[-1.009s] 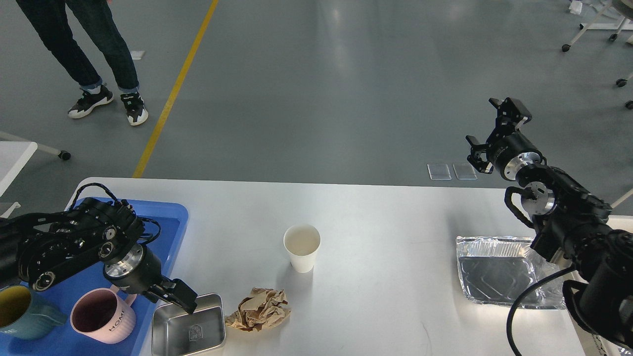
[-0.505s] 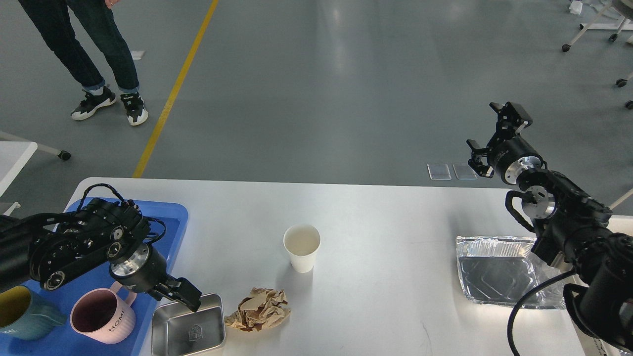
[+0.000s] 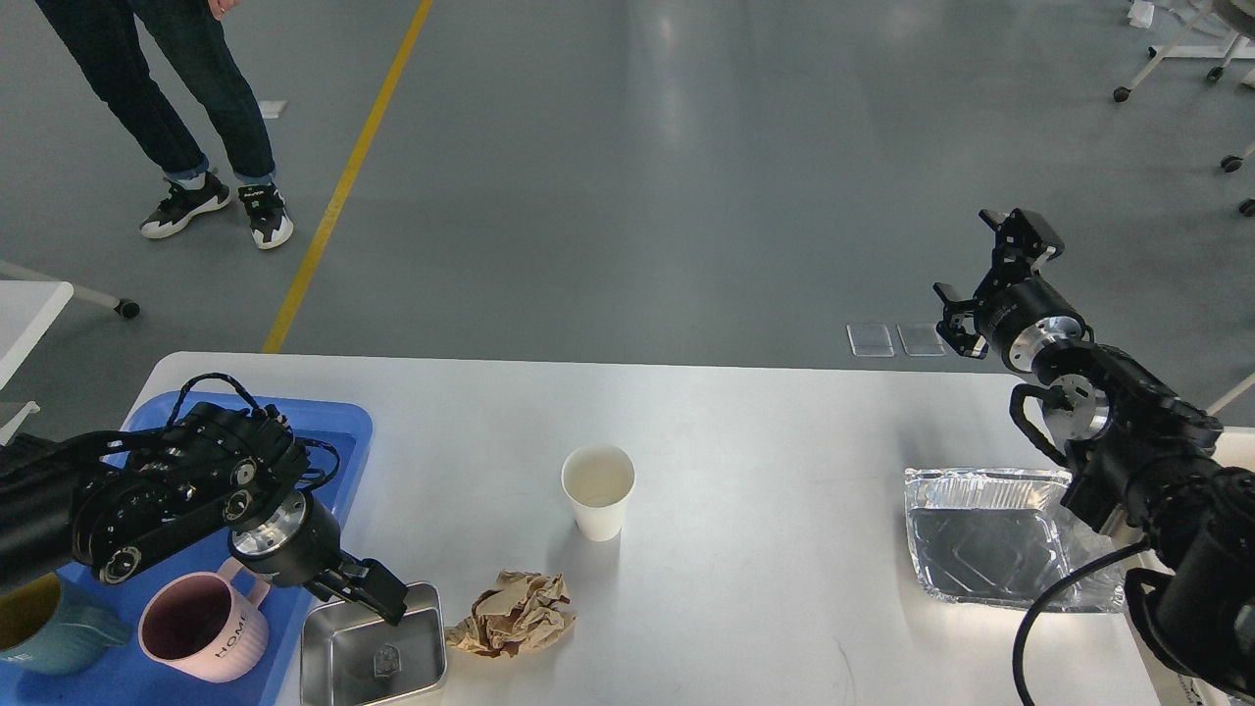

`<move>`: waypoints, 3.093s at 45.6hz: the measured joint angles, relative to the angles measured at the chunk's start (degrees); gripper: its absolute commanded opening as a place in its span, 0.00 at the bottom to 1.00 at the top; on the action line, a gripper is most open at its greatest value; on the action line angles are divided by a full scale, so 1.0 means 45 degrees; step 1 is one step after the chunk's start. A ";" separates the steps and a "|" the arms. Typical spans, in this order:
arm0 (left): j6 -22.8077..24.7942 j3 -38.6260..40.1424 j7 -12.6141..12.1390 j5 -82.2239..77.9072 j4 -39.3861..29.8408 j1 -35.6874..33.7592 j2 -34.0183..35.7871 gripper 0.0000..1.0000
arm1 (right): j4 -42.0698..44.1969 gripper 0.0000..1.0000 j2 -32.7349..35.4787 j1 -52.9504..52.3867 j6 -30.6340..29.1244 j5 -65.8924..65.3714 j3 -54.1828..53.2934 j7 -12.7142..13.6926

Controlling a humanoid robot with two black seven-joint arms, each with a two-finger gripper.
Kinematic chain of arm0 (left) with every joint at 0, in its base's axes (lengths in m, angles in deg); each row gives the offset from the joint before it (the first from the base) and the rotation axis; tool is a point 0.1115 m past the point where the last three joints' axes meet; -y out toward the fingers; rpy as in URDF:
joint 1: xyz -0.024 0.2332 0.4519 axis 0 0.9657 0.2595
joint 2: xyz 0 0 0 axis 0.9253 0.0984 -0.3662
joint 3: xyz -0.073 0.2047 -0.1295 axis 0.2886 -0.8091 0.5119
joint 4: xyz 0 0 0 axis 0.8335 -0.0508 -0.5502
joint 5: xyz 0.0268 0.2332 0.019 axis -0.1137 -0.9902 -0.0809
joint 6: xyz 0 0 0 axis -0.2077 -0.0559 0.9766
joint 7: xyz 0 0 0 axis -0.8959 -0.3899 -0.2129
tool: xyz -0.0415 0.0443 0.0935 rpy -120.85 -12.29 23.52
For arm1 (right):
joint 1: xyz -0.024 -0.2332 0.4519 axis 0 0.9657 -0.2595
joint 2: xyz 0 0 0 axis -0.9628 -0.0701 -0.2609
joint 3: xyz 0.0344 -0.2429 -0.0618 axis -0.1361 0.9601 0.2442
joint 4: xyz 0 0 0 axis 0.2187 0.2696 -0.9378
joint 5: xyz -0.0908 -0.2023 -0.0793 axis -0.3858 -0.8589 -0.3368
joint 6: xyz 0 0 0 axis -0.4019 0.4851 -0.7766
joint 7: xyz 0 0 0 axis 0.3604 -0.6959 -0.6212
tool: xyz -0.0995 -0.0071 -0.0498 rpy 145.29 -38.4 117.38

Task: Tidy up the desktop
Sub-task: 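Grasp the rim of the small steel tray with the left gripper, then lift the steel tray high above the table with the left gripper, then lower the steel tray into the blue bin and open the left gripper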

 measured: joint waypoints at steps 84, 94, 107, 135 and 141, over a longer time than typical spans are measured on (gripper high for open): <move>-0.1273 0.0759 -0.2424 0.1637 -0.0134 -0.1907 0.0255 0.00 | -0.0019 1.00 0.0236 0.0350 -0.0036 -0.0001 0.0000 -0.0002; -0.1137 0.1493 -0.2439 0.2293 -0.0142 -0.3353 0.1037 0.00 | -0.0037 1.00 0.0256 0.0310 -0.0042 0.0001 0.0000 -0.0003; -0.0749 0.3348 -0.2878 0.3826 -0.0052 -0.5719 0.2278 0.00 | -0.0041 1.00 0.0264 0.0084 -0.0042 -0.0037 0.0000 0.0028; 0.0221 0.3314 -0.3764 0.4357 -0.0051 -0.4371 0.5311 0.00 | -0.0135 1.00 0.0568 -0.0062 -0.0115 -0.0054 0.0005 0.0077; -0.0239 0.3341 -0.3774 0.4378 -0.0054 -0.3263 0.5481 0.00 | -0.0137 1.00 0.0462 -0.0014 -0.0117 -0.0059 0.0012 0.0067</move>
